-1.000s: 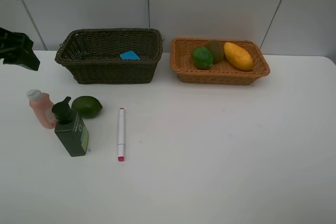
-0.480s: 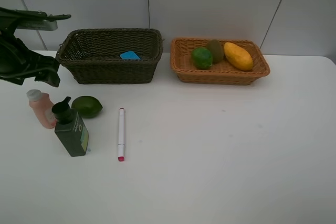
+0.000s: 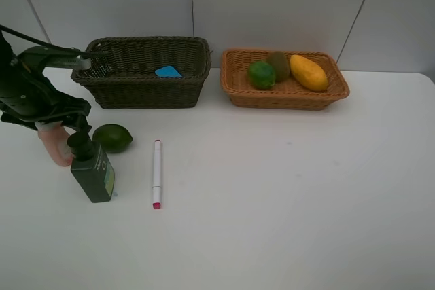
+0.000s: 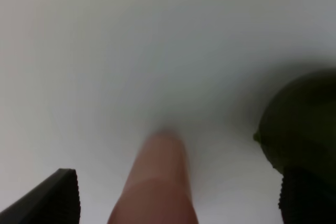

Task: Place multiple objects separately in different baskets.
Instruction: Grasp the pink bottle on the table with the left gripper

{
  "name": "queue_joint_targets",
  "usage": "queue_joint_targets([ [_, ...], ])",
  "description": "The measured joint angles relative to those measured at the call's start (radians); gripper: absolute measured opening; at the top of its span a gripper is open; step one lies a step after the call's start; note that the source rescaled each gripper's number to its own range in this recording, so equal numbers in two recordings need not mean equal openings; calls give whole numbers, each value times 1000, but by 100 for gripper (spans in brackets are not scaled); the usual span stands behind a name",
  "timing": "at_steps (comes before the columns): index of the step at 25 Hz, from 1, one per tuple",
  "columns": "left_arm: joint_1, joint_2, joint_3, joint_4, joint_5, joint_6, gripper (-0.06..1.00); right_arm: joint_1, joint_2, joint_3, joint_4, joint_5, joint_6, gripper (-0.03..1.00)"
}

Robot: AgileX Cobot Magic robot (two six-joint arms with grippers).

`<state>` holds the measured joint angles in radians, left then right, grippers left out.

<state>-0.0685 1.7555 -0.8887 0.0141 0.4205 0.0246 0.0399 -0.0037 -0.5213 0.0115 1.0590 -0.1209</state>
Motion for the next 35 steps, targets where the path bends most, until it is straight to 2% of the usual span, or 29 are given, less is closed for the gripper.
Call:
queue_joint_targets([
  [15,0,9,0,1,-5,0,100,0,0,0,0,0,0,100],
  [20,0,9,-1,24,5,-4,99,0,0,0,0,0,0,100],
  [22,0,9,-1,35,6,-25,93,0,0,0,0,0,0,100],
  [24,0,9,-1,39,11,-52,79,0,0,0,0,0,0,100],
  [28,0,9,-1,41,19,-83,35,0,0,0,0,0,0,100],
  [29,0,9,-1,43,19,-89,30,0,0,0,0,0,0,100],
  [35,0,9,-1,54,12,-127,30,0,0,0,0,0,0,100],
])
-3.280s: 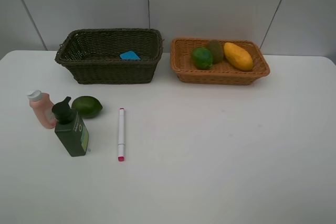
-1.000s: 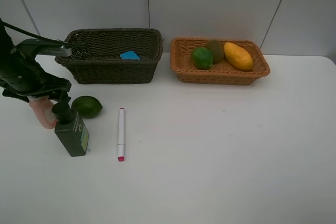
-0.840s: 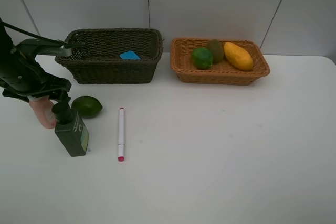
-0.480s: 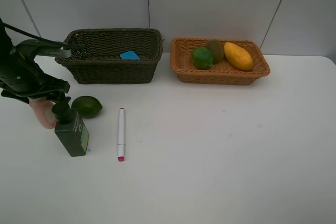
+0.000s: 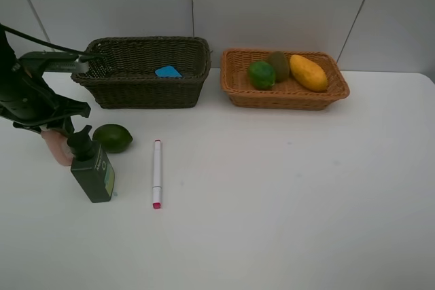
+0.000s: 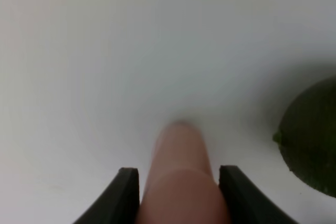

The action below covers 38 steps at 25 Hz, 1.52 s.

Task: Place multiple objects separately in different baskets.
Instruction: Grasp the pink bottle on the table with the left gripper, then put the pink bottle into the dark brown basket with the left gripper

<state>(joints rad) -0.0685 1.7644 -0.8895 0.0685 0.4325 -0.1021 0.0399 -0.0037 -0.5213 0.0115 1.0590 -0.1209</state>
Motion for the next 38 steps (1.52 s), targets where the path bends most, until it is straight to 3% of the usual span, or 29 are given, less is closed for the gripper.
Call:
queue_joint_targets([
  [8,0,0,0,33,0,-1,30,0,0,0,0,0,0,100],
  [18,0,0,0,-24,10,-2,30,0,0,0,0,0,0,100],
  [23,0,-54,-12,-37,70,-1,30,0,0,0,0,0,0,100],
  [34,0,-127,-254,-53,317,71,30,0,0,0,0,0,0,100],
  [38,0,-127,-359,-84,337,117,30,0,0,0,0,0,0,100],
])
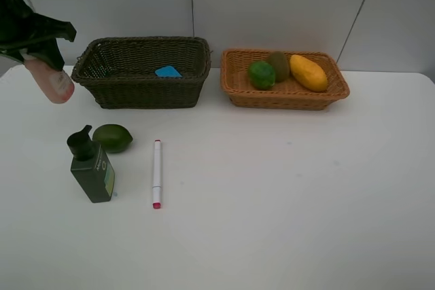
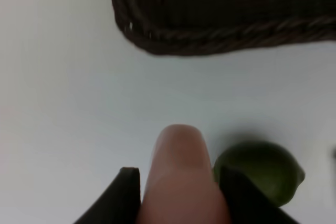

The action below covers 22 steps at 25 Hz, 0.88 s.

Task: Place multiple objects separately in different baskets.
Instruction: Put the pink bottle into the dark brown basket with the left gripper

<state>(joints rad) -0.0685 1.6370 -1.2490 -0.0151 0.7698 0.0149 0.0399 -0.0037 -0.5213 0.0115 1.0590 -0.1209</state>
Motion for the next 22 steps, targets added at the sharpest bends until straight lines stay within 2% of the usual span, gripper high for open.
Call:
queue_joint_targets([
  [8,0,138,-224,-97,2,110,30,0,0,0,0,0,0,100],
  [12,0,236,-302,-137,-45,157,30,0,0,0,0,0,0,100],
  [22,0,396,-330,-182,-230,206,30,0,0,0,0,0,0,100],
])
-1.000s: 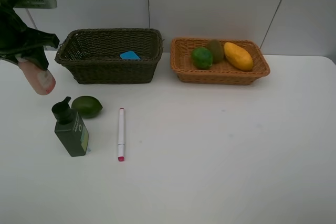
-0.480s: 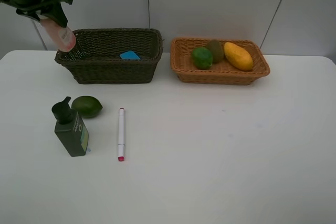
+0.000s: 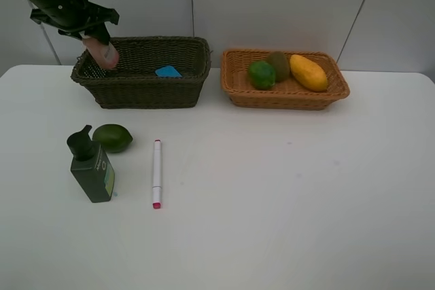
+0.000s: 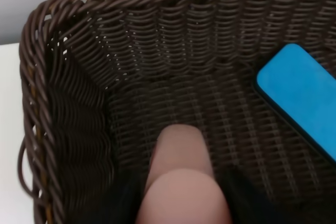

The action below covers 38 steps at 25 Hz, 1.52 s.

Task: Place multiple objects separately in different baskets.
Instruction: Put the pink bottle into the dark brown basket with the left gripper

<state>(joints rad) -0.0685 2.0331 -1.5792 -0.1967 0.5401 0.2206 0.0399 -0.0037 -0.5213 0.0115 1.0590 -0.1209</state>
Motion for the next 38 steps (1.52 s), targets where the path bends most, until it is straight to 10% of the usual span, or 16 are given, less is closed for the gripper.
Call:
queue_joint_targets([
  [12,0,61,0,-38,-55,20,31,0,0,0,0,0,0,100],
  [16,0,61,0,-37,-78,29,80,0,0,0,0,0,0,100],
  [19,0,61,0,-51,-81,31,97,0,0,0,0,0,0,100],
  [38,0,52,0,-130,-30,102,100,0,0,0,0,0,0,100],
])
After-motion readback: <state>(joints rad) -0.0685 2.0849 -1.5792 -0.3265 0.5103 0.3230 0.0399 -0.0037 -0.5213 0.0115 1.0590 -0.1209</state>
